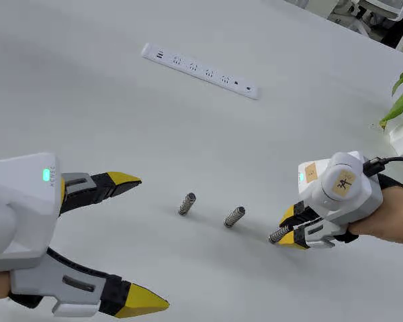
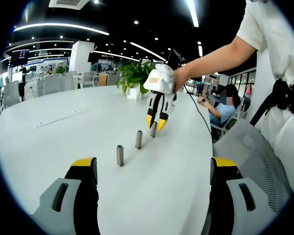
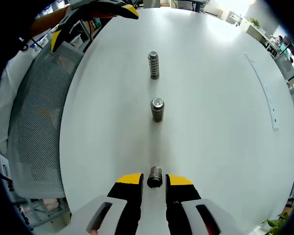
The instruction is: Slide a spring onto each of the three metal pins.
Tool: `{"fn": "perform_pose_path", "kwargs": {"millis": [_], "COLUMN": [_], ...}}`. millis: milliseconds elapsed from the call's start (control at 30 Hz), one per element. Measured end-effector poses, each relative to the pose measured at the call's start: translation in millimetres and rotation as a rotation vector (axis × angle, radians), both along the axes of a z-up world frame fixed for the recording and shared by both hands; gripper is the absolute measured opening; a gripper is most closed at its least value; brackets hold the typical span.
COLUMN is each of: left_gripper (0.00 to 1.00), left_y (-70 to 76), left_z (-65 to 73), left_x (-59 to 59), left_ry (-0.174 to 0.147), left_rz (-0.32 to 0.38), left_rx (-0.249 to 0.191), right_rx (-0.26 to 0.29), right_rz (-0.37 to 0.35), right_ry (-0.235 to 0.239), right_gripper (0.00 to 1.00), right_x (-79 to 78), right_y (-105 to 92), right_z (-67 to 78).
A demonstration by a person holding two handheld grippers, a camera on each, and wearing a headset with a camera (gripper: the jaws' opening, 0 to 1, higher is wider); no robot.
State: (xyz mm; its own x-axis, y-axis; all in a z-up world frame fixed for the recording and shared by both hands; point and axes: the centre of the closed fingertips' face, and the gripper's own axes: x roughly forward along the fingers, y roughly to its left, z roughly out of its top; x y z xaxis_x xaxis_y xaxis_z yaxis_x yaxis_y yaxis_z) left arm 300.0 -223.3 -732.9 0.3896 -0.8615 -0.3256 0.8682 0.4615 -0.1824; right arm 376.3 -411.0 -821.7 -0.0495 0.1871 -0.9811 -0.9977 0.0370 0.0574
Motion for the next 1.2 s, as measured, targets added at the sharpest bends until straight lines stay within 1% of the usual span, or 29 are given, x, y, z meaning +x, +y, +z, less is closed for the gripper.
{"fn": "perform_pose_path", "kwargs": {"millis": [233,300,500,600,667,833,867,1033,1067,1100,1200], "left_gripper": [0.96,0.96,0.97,0.97,0.98,0.99,0.99,0.99,0.99,0.99,0.99], "left_y": [1.3,2.2,3.8,3.7,3.6,4.3,4.9,6.1,6.6,7.5,8.9], "left_z": [0.1,-0.5,-1.2,-0.5,0.1,0.8,0.8,0.3,-0.1,0.2,0.1], "left_x": [0.3,0.1,0.5,1.3,1.6,3.2,4.1,3.6,4.0,5.2,6.0], "left_ry": [-0.005,0.0,0.001,-0.001,-0.001,-0.006,-0.01,-0.011,-0.018,-0.034,-0.033], "left_rz": [-0.002,-0.002,-0.006,-0.009,-0.01,-0.012,-0.01,-0.018,-0.018,-0.017,-0.013], "left_rx": [0.008,0.012,0.024,0.031,0.032,0.042,0.046,0.063,0.07,0.077,0.079], "right_rx": [0.023,0.033,0.068,0.115,0.129,0.202,0.221,0.284,0.296,0.315,0.351], "right_rz": [-0.022,-0.03,-0.061,-0.102,-0.113,-0.154,-0.16,-0.201,-0.21,-0.218,-0.245], "right_ry": [-0.006,-0.011,-0.02,-0.021,-0.027,-0.047,-0.056,-0.075,-0.078,-0.084,-0.099], "right_gripper": [0.2,0.21,0.27,0.3,0.32,0.41,0.43,0.5,0.53,0.54,0.57], "right_x": [-0.8,-1.1,-2.6,-3.6,-4.7,-8.6,-9.1,-16.6,-17.8,-19.7,-25.0], "right_y": [1.1,1.6,1.0,2.4,1.8,2.2,1.5,-4.9,-5.9,-7.6,-13.1], "right_z": [6.0,8.5,16.3,22.7,26.9,40.5,43.6,53.8,55.3,57.5,61.8]}}
